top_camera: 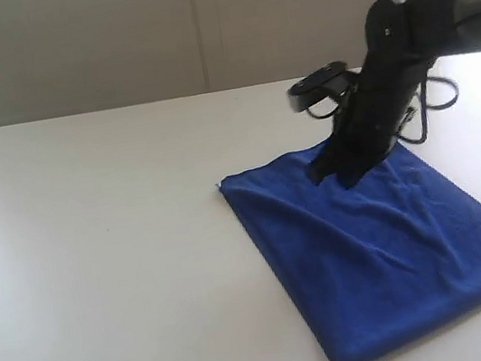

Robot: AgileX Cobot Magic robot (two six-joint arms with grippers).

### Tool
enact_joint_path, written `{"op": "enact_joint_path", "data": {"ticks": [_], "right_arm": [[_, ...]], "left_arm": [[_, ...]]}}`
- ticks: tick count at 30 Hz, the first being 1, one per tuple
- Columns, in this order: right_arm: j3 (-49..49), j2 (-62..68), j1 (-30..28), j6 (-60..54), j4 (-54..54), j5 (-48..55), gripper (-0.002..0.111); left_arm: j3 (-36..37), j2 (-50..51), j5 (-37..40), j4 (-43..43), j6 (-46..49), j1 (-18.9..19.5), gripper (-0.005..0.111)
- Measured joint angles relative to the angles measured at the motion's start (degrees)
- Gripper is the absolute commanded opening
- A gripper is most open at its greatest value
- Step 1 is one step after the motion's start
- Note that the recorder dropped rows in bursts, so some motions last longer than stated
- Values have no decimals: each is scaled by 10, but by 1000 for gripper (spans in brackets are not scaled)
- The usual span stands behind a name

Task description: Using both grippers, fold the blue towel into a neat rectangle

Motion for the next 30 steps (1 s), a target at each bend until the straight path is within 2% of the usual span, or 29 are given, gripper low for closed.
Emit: {"op": "enact_joint_path", "data": {"ticks": [2,4,14,22,30], "right_arm": [[17,0,29,-55,56,14,0],[29,6,55,-67,67,11,0],[52,42,94,-25,55,-33,0],[52,48,147,-21,143,-52,0],[46,63,207,1,225,-133,0]], "left_arm": [[0,0,0,0,1,0,0],[0,0,0,0,1,0,0],[0,0,0,0,5,0,0],[0,0,0,0,5,0,0],[0,0,0,0,9,0,0]]}}
